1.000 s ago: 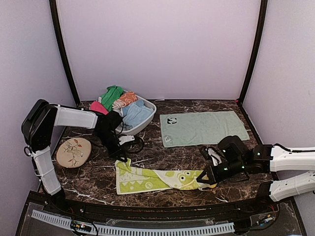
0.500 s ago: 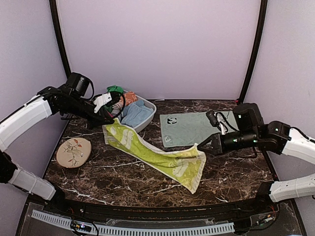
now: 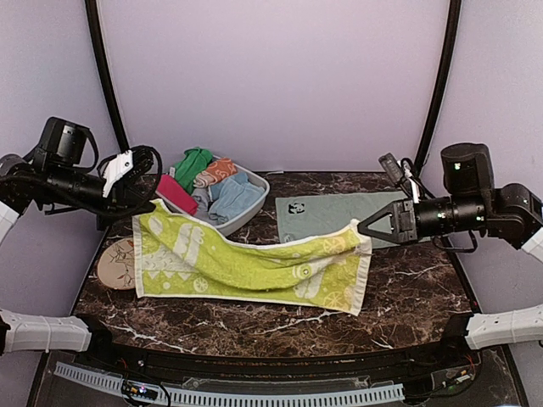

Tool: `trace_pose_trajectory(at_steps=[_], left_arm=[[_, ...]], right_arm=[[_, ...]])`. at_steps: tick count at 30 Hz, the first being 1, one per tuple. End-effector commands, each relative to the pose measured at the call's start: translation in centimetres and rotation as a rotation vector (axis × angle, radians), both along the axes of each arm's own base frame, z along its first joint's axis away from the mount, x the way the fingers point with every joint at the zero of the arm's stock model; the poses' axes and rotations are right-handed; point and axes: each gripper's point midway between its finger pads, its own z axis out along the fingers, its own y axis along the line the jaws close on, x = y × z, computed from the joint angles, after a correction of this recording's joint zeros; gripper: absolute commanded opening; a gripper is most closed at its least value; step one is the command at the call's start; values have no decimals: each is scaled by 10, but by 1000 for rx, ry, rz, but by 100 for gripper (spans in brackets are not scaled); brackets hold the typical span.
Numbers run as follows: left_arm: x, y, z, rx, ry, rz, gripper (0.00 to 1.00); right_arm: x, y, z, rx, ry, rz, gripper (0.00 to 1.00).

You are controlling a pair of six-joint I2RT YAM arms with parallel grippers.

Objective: Roll the towels
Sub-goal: Flatten out the towel at the center of the board.

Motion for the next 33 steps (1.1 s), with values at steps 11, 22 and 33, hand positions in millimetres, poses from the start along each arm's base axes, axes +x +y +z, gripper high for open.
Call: trace_pose_trajectory(at_steps=[11,22,33], left_arm=[[47,2,-131,84,112,175,0],[125,18,-228,174,98,379,0],[151,38,-257,243,111,476,50]], right_arm=[[84,-43,-145,-399,123,-342,0],[151,-53,-212,-437,143,-451,0],[184,-43,-243,-477,157,-433,0]])
